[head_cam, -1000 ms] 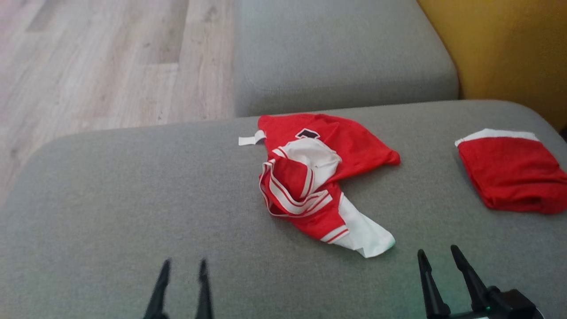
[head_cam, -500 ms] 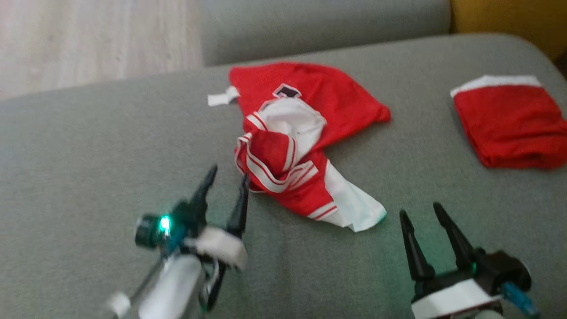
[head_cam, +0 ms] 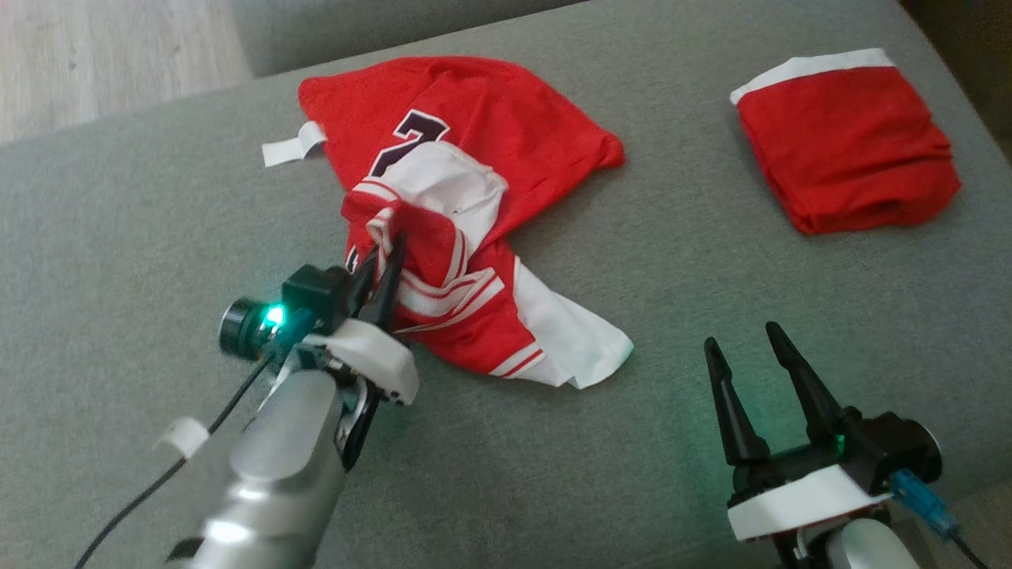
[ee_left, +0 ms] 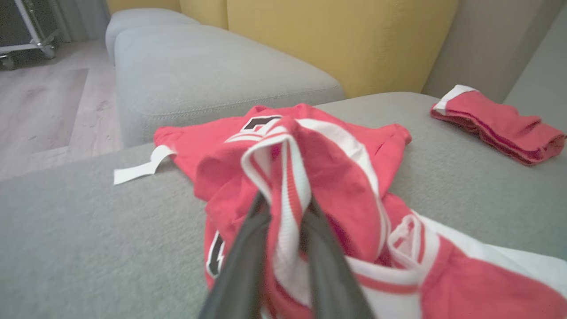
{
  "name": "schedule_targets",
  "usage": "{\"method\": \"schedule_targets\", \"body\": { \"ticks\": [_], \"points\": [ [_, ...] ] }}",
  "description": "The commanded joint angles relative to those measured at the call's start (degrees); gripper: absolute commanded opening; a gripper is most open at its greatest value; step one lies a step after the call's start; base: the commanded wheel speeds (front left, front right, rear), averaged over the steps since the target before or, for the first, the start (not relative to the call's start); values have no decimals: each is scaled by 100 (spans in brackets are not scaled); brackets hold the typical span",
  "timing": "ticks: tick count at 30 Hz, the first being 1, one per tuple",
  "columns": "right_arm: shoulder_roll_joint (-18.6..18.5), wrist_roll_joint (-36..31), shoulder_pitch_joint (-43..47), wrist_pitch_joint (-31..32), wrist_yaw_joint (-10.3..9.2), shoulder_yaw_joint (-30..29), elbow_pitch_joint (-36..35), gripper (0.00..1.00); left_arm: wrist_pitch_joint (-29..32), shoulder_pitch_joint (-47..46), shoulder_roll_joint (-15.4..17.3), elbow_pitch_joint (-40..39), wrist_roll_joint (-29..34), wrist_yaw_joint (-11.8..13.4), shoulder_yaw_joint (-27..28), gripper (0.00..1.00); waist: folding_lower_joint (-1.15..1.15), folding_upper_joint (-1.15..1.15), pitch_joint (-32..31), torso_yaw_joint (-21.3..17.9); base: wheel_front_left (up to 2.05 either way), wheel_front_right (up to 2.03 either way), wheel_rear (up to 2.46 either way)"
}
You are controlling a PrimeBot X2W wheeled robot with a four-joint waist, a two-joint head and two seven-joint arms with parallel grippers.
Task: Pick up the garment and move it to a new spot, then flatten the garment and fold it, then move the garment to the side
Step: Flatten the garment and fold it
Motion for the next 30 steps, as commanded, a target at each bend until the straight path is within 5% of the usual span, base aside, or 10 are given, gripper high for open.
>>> {"method": "schedule_targets", "body": {
  "ticks": [1,10,17,21,30],
  "points": [
    [-51,-25,-159,-63,-4,124,-149,100,-93,-388,106,-171,81,-57,45,0,-2,0,-119,-81,0,0,0],
    [-74,14,84,-63,-4,186,-72,100,-145,-1899,223,-1006,-43,-219,-599,0,-2,0,-775,-273,0,0,0],
    [-168,32,327,-63,-4,-17,-138,100,-147,-2748,819,-1945,-742,-222,-987,0,-2,0,-1097,-39,0,0,0],
    [-165,20,425,-63,-4,-125,-204,100,-147,-2326,1186,-1975,-1161,-222,-948,0,-2,0,-1172,215,0,0,0],
    [-138,1,609,-63,-4,-299,-284,100,-147,301,1846,-1892,-1968,22,-400,0,-2,0,-1145,606,0,0,0]
  ]
}}
